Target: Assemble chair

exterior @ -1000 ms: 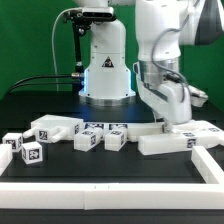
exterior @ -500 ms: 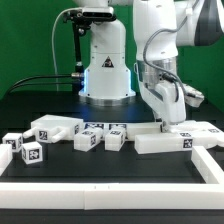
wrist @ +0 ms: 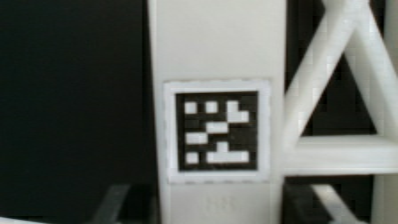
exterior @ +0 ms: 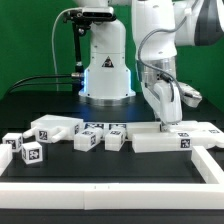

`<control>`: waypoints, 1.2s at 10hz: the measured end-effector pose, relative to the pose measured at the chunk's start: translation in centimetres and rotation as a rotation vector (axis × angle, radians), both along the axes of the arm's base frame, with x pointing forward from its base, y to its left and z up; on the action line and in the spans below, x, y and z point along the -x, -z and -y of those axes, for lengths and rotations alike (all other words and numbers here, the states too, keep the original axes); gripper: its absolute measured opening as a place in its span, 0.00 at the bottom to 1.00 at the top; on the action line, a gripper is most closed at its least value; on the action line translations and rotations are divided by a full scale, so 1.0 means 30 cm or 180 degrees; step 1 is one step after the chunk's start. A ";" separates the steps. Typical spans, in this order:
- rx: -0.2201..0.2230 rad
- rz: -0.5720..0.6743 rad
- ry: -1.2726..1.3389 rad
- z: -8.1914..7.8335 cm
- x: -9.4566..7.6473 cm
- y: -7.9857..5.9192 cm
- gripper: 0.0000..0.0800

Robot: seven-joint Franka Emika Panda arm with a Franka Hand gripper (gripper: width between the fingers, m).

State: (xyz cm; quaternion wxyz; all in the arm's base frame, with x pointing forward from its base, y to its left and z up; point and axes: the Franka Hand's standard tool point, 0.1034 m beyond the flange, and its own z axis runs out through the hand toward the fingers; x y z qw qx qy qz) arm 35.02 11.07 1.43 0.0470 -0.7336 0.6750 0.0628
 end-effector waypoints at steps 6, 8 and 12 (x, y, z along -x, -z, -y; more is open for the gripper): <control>-0.0069 0.0230 -0.0492 0.178 -0.034 -0.066 0.81; -0.0050 0.0277 -0.0510 0.224 -0.037 -0.079 0.81; -0.0112 0.0263 -0.0783 0.264 -0.026 -0.067 0.81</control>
Offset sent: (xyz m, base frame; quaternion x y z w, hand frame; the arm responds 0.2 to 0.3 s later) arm -0.0036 -0.0206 0.0337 0.0276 -0.0362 -0.0176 0.9988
